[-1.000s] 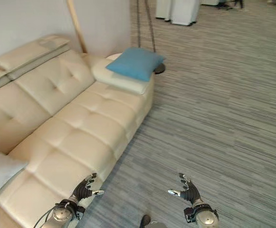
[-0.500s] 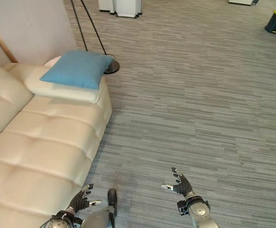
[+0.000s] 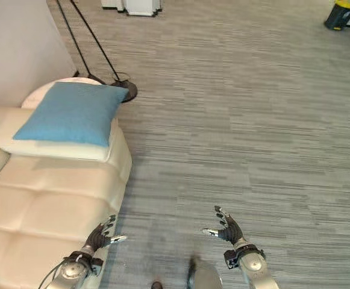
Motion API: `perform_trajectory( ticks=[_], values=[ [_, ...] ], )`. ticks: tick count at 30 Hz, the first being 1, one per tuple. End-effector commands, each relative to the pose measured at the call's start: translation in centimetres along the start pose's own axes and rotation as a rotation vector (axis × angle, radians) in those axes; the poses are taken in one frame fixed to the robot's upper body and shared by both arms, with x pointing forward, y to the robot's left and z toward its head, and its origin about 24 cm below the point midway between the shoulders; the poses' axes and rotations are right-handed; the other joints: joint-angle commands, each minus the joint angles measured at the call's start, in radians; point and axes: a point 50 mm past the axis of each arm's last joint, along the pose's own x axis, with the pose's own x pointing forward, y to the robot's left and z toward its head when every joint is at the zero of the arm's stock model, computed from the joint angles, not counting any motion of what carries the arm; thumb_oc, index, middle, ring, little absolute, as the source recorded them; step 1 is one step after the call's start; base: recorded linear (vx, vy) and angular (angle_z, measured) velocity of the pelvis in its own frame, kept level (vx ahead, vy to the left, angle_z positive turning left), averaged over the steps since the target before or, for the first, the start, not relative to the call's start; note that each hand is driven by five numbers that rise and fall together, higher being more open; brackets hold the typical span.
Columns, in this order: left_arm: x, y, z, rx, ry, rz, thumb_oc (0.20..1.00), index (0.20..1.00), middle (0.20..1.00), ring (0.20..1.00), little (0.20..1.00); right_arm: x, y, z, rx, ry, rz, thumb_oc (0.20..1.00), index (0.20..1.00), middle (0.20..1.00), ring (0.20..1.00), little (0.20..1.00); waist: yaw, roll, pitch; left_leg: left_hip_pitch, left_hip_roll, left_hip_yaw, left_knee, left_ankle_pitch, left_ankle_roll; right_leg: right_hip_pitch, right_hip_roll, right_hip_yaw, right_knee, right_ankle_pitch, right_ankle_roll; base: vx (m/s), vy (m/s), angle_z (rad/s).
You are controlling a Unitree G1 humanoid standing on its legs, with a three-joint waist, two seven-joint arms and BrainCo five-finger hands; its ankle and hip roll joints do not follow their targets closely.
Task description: Pick up all the scattered cushions and arrange them neatly on the sofa.
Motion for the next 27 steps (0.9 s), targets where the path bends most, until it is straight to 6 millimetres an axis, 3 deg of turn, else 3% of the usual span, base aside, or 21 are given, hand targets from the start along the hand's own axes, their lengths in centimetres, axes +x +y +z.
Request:
perform_trajectory(
  ticks=[1,3,6,8,10,14,15,16,17,18,20,22,23,27],
  values=[
    [0.1,-0.5,1.8,0.002,-0.106,-0.023,1.0,1.0,1.0,1.0,1.0,0.2,-1.5,1.6,-0.033,-0.083,-0.048,1.0,1.0,1.0,1.0,1.0,-0.032,0.002,0.014,0.022,0.053,0.023,0.095,-0.069,-0.048,0.248,0.006,0.038,-0.124,0.143,0.04,0.28,-0.152,0.56],
    [0.0,-1.0,1.3,-0.001,-0.089,-0.027,1.0,1.0,1.0,1.0,1.0,-0.4,-1.7,0.9,-0.022,-0.063,-0.054,1.0,1.0,1.0,1.0,1.0,-0.034,-0.002,0.005,0.02,0.06,0.003,0.176,-0.043,-0.083,0.285,0.022,0.064,-0.109,0.163,0.019,0.38,-0.258,0.69],
    [0.2,-1.3,1.5,-0.021,-0.092,-0.033,1.0,1.0,1.0,1.0,1.0,-0.8,-2.3,0.3,-0.024,-0.045,-0.074,1.0,1.0,1.0,1.0,1.0,-0.038,-0.004,0.003,-0.058,0.111,-0.013,0.358,0.078,-0.145,0.329,0.038,0.044,-0.102,0.137,-0.023,0.26,-0.296,0.97],
    [0.3,-1.3,1.6,-0.021,-0.091,-0.033,1.0,1.0,1.0,1.0,1.0,-1.1,-2.7,0.1,-0.033,-0.038,-0.079,1.0,1.0,1.0,1.0,1.0,-0.035,-0.004,0.008,-0.103,0.144,-0.016,0.474,0.144,-0.164,0.367,0.06,0.034,-0.091,0.093,-0.06,0.3,-0.275,0.71],
    [0.5,-1.3,1.5,-0.027,-0.082,-0.024,1.0,1.0,1.0,1.0,1.0,-1.2,-3.0,-0.1,-0.036,-0.027,-0.086,1.0,1.0,1.0,1.0,1.0,-0.031,-0.012,0.014,-0.138,0.166,0.004,0.522,0.174,-0.165,0.404,0.069,0.028,-0.093,0.061,-0.082,0.26,-0.211,0.1],
    [0.6,-1.1,1.6,-0.026,-0.079,-0.018,1.0,1.0,1.0,1.0,1.0,-1.6,-3.2,-0.5,-0.037,-0.01,-0.095,1.0,1.0,1.0,1.0,1.0,-0.017,-0.018,0.022,-0.215,0.21,0.062,0.466,0.139,-0.143,0.468,0.083,0.005,-0.11,0.016,-0.091,0.23,-0.105,0.18],
    [0.6,-1.0,1.5,-0.024,-0.078,-0.015,1.0,1.0,1.0,1.0,1.0,-1.7,-3.3,-0.6,-0.036,-0.007,-0.101,1.0,1.0,1.0,1.0,1.0,-0.012,-0.021,0.022,-0.234,0.219,0.078,0.418,0.128,-0.136,0.483,0.085,-0.001,-0.114,0.005,-0.09,0.29,0.002,0.21],
    [0.4,-0.8,1.2,-0.022,-0.068,-0.003,1.0,1.0,1.0,1.0,1.0,-1.8,-3.3,-0.7,-0.035,-0.005,-0.106,1.0,1.0,1.0,1.0,1.0,0.002,-0.023,0.021,-0.265,0.24,0.097,0.273,0.133,-0.13,0.507,0.091,-0.01,-0.113,-0.023,-0.082,0.42,0.022,0.05],
    [0.3,-0.6,0.9,-0.023,-0.056,0.008,1.0,1.0,1.0,1.0,1.0,-1.8,-3.3,-0.8,-0.041,-0.002,-0.106,1.0,1.0,1.0,1.0,1.0,0.008,-0.021,0.019,-0.268,0.246,0.101,0.197,0.171,-0.141,0.523,0.097,-0.017,-0.115,-0.032,-0.075,0.6,0.076,-0.1],
    [0.0,-0.4,0.4,-0.044,-0.038,0.025,1.0,1.0,1.0,1.0,1.0,-1.7,-3.4,-0.9,-0.045,0.006,-0.114,1.0,1.0,1.0,1.0,1.0,0.019,-0.02,0.012,-0.288,0.278,0.099,0.121,0.228,-0.174,0.569,0.103,-0.021,-0.12,-0.058,-0.058,0.54,0.101,-0.38],
    [-0.2,-0.1,-0.2,-0.06,-0.012,0.049,1.0,1.0,1.0,1.0,1.0,-1.8,-3.4,-1.0,-0.049,0.01,-0.113,1.0,1.0,1.0,1.0,1.0,0.023,-0.021,0.009,-0.304,0.318,0.151,0.088,0.275,-0.175,0.602,0.102,-0.036,-0.117,-0.062,-0.048,0.6,0.204,-0.38],
    [-0.6,0.2,-0.9,-0.083,0.011,0.067,1.0,1.0,1.0,1.0,1.0,-2.2,-3.0,-1.5,-0.037,0.026,-0.101,1.0,1.0,1.0,1.0,1.0,0.027,-0.016,-0.016,-0.286,0.308,0.189,0.097,0.268,-0.163,0.643,0.091,-0.034,-0.104,-0.069,-0.034,0.66,0.289,-0.28],
    [-0.6,0.2,-1.0,-0.089,0.012,0.069,1.0,1.0,1.0,1.0,1.0,-2.3,-2.7,-1.8,-0.035,0.041,-0.089,1.0,1.0,1.0,1.0,1.0,0.033,-0.029,-0.028,-0.294,0.26,0.175,0.132,0.238,-0.142,0.64,0.051,-0.022,-0.047,-0.006,-0.014,0.45,0.28,-0.02],
    [-0.6,0.7,-0.7,-0.078,-0.005,0.073,1.0,1.0,1.0,1.0,1.0,-2.0,-1.8,-1.6,-0.029,0.034,-0.048,1.0,1.0,1.0,1.0,1.0,0.047,-0.048,-0.04,-0.259,0.156,0.164,0.136,0.15,-0.069,0.6,-0.024,0.011,0.093,0.119,0.022,0.43,0.314,0.34]
  ],
)
